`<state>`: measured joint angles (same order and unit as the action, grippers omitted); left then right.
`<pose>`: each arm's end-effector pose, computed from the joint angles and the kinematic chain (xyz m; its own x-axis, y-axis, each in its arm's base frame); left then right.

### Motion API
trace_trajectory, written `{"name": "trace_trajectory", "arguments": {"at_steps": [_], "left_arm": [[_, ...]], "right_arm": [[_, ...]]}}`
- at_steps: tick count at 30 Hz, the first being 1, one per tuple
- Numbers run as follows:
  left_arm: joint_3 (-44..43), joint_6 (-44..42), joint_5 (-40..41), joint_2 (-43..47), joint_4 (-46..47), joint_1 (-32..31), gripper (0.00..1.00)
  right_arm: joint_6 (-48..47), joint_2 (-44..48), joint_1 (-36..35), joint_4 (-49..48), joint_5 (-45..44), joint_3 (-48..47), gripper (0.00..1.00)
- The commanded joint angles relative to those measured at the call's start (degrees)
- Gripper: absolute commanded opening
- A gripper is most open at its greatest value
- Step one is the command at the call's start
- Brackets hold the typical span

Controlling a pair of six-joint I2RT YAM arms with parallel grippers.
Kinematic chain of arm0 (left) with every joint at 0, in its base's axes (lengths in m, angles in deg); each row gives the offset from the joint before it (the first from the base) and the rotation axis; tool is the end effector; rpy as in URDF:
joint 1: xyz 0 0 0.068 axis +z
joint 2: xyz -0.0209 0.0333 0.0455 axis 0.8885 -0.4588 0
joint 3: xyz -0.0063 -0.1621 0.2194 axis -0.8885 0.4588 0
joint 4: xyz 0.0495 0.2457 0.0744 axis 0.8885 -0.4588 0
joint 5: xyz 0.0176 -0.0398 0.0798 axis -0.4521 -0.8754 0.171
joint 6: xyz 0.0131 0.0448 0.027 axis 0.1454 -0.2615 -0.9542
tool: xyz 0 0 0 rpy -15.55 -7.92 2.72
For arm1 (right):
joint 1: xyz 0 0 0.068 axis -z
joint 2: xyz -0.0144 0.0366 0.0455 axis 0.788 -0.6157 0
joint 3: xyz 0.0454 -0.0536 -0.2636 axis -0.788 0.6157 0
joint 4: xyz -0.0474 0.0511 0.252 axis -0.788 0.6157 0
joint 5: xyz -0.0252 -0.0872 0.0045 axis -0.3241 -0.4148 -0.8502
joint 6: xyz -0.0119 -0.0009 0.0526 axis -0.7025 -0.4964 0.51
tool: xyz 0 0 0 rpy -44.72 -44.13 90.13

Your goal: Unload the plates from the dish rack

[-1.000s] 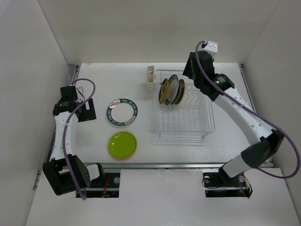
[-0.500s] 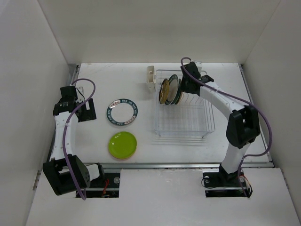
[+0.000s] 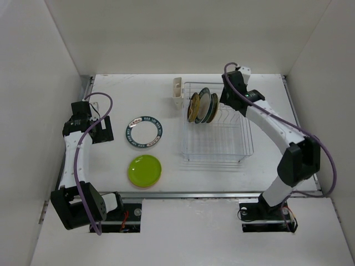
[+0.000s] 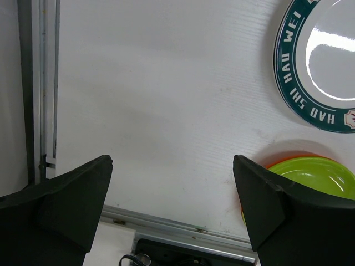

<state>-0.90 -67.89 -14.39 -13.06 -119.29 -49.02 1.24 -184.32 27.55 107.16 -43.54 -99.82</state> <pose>0.2393 0.0582 0.2969 -0.7778 -0.0889 -0.6222 -0.1617 0.9849 0.0614 0.3552 0.1425 0.3162 -0.5687 0.1986 -0.7982 0.2640 0.9631 0.0515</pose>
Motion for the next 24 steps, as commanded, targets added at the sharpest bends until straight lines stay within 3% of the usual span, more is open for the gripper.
{"name": "trace_trajectory", "arguments": {"at_steps": [1,11,18,24], "left_arm": [[0.28,-0.66,-1.17,0.17,-0.37,0.48,0.89],[0.28,-0.66,-1.18,0.70,-0.37,0.48,0.89],[0.28,-0.66,-1.18,0.70,-0.90,0.48,0.89],[0.28,-0.66,-1.18,0.70,-1.42,0.48,0.89]], "right_arm": [[-2.09,6.55,-0.34,-5.21,0.17,0.87,0.47],[-2.02,1.98,-0.34,-7.76,10.46,1.66,0.47],[-1.49,-2.67,-0.34,-7.77,11.00,0.96,0.47],[1.40,-5.66,-0.34,-7.77,7.14,0.96,0.40]]}}
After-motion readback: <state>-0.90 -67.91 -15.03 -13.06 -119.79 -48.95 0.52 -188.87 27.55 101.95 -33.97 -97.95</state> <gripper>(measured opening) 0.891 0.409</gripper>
